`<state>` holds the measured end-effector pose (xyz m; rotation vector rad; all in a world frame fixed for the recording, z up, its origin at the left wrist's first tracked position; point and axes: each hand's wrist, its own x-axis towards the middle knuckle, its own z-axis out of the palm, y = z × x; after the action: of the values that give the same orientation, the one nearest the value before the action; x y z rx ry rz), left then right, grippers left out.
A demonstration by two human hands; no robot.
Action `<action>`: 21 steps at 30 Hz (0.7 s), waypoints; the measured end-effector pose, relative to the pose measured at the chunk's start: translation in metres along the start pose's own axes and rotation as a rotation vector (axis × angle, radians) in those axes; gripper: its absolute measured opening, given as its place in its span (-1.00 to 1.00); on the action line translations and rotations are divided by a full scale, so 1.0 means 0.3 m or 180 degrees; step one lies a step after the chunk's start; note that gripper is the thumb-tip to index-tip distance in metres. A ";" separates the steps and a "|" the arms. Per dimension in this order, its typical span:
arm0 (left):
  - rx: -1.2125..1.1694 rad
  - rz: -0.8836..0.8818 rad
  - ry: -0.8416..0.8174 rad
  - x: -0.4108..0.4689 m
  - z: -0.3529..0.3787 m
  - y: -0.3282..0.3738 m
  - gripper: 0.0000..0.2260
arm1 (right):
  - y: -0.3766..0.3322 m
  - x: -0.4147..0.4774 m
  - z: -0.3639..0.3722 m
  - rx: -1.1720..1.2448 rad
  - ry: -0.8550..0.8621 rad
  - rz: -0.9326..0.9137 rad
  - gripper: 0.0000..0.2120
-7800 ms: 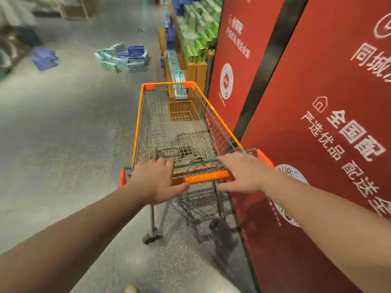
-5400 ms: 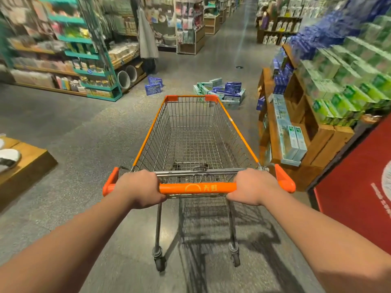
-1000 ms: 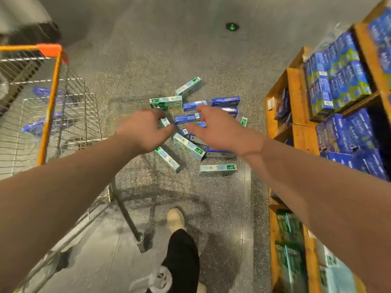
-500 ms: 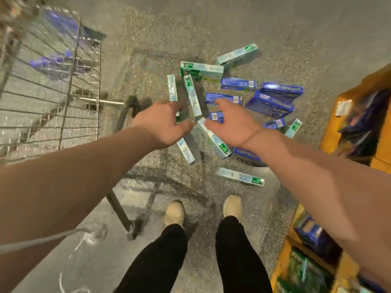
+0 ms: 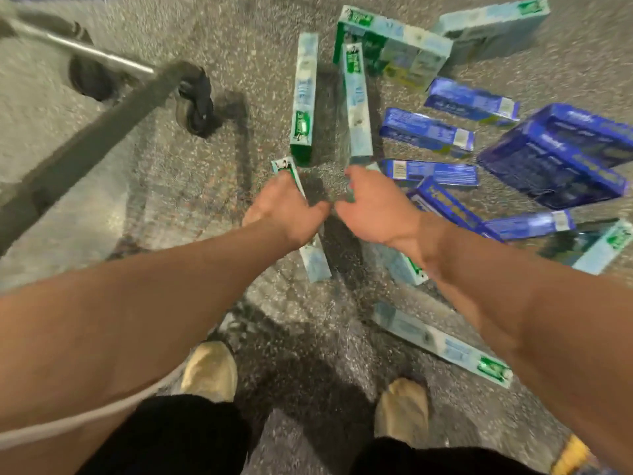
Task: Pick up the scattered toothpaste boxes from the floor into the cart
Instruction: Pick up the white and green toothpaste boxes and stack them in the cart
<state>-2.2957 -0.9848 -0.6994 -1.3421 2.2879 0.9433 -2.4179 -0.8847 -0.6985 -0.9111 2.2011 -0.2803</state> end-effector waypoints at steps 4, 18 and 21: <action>-0.1351 -0.1119 0.0226 0.185 0.169 -0.069 -0.39 | 0.036 0.164 0.224 0.0262 -0.0254 0.0111 -0.47; -0.2774 -0.1581 -0.0760 0.356 0.292 -0.141 -0.51 | 0.065 0.239 0.274 -0.0191 -0.0694 0.0113 -0.70; -0.2563 -0.1477 -0.0673 0.359 0.304 -0.140 -0.52 | 0.140 0.244 0.159 -0.0756 0.1085 0.0105 -0.71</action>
<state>-2.3184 -1.0065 -0.8433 -1.8331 1.3544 1.8030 -2.4423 -0.9011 -0.7910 -1.0131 2.6037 -0.1698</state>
